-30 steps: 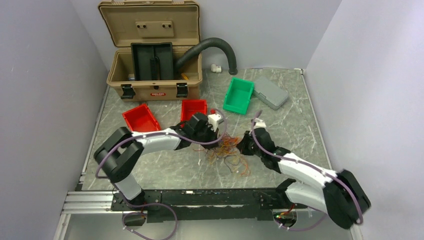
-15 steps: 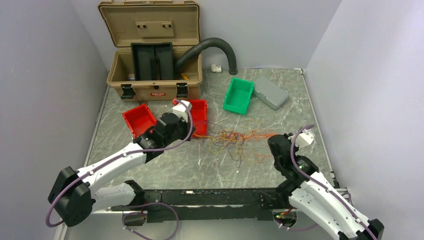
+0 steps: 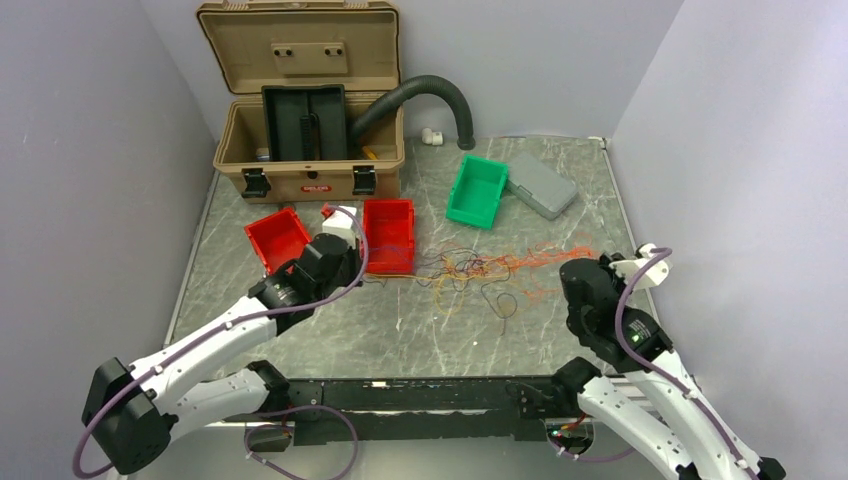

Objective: Untangle the cables

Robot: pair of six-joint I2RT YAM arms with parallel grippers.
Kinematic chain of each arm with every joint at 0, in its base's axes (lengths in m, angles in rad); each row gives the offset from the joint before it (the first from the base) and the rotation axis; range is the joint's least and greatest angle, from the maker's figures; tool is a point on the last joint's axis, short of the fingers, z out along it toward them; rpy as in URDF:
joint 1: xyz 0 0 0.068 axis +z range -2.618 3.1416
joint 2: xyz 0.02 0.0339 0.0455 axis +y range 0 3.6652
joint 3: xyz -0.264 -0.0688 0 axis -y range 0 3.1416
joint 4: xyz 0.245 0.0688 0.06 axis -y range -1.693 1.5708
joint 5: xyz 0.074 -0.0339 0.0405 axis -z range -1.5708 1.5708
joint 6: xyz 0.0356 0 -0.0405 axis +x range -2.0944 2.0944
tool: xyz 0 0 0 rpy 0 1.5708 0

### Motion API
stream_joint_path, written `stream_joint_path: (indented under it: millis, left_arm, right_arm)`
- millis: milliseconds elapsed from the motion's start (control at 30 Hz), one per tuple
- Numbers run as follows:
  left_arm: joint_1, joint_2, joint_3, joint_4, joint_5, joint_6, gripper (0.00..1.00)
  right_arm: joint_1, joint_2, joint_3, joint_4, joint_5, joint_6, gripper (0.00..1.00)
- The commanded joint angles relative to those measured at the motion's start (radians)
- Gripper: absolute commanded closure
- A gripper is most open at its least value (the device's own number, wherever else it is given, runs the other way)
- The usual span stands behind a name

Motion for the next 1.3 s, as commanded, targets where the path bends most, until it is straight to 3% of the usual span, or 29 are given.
stream_joint_path:
  millis: [0, 67, 167, 233, 333, 400, 467, 533, 600, 700, 800, 933, 1033, 1167, 1267]
  left_arm:
    - [0.006, -0.054, -0.001, -0.067, -0.066, 0.0, 1.0]
    - [0.003, -0.084, -0.053, 0.047, 0.1, 0.044, 1.0]
    - [-0.027, -0.12, -0.113, 0.203, 0.345, 0.09, 0.94]
    - [-0.068, -0.118, -0.114, 0.252, 0.419, 0.132, 0.78]
    - [-0.136, -0.093, -0.068, 0.236, 0.432, 0.194, 0.35]
    - [-0.144, -0.073, -0.047, 0.236, 0.441, 0.208, 0.25]
    - [-0.144, -0.048, -0.029, 0.246, 0.447, 0.211, 0.21]
    - [-0.146, -0.01, -0.009, 0.26, 0.463, 0.218, 0.2]
    - [-0.145, 0.044, 0.025, 0.264, 0.469, 0.221, 0.2]
    - [-0.146, 0.142, 0.091, 0.258, 0.482, 0.22, 0.21]
    - [-0.146, 0.226, 0.135, 0.279, 0.512, 0.214, 0.21]
    - [-0.146, 0.305, 0.178, 0.308, 0.521, 0.245, 0.21]
    - [-0.124, 0.379, 0.205, 0.336, 0.476, 0.253, 0.18]
    - [-0.038, 0.5, 0.206, 0.509, 0.661, 0.148, 0.18]
    - [-0.028, 0.59, 0.24, 0.616, 0.737, 0.12, 0.19]
  right_arm:
    - [-0.002, 0.013, 0.075, 0.163, -0.006, -0.285, 1.0]
    - [-0.002, 0.022, 0.075, 0.335, -0.248, -0.509, 0.97]
    - [-0.001, 0.035, 0.087, 0.421, -0.663, -0.634, 0.88]
    - [-0.002, 0.046, 0.085, 0.45, -0.856, -0.653, 0.8]
    - [-0.003, 0.063, 0.087, 0.452, -1.011, -0.666, 0.59]
    - [-0.001, 0.074, 0.09, 0.433, -1.01, -0.658, 0.57]
    - [-0.002, 0.081, 0.085, 0.41, -0.969, -0.643, 0.51]
    - [-0.002, 0.089, 0.068, 0.381, -0.907, -0.611, 0.32]
    - [-0.003, 0.096, 0.039, 0.355, -0.839, -0.569, 0.22]
    - [-0.002, 0.12, -0.018, 0.287, -0.646, -0.412, 0.13]
    - [-0.003, 0.137, -0.083, 0.245, -0.518, -0.259, 0.13]
    - [-0.068, 0.207, -0.16, 0.303, -0.546, -0.243, 0.17]
    - [-0.228, 0.277, -0.192, 0.368, -0.678, -0.268, 0.24]
    - [-0.388, 0.222, -0.287, 0.638, -0.977, -0.373, 0.3]
    - [-0.422, 0.269, -0.274, 0.734, -1.07, -0.401, 0.3]
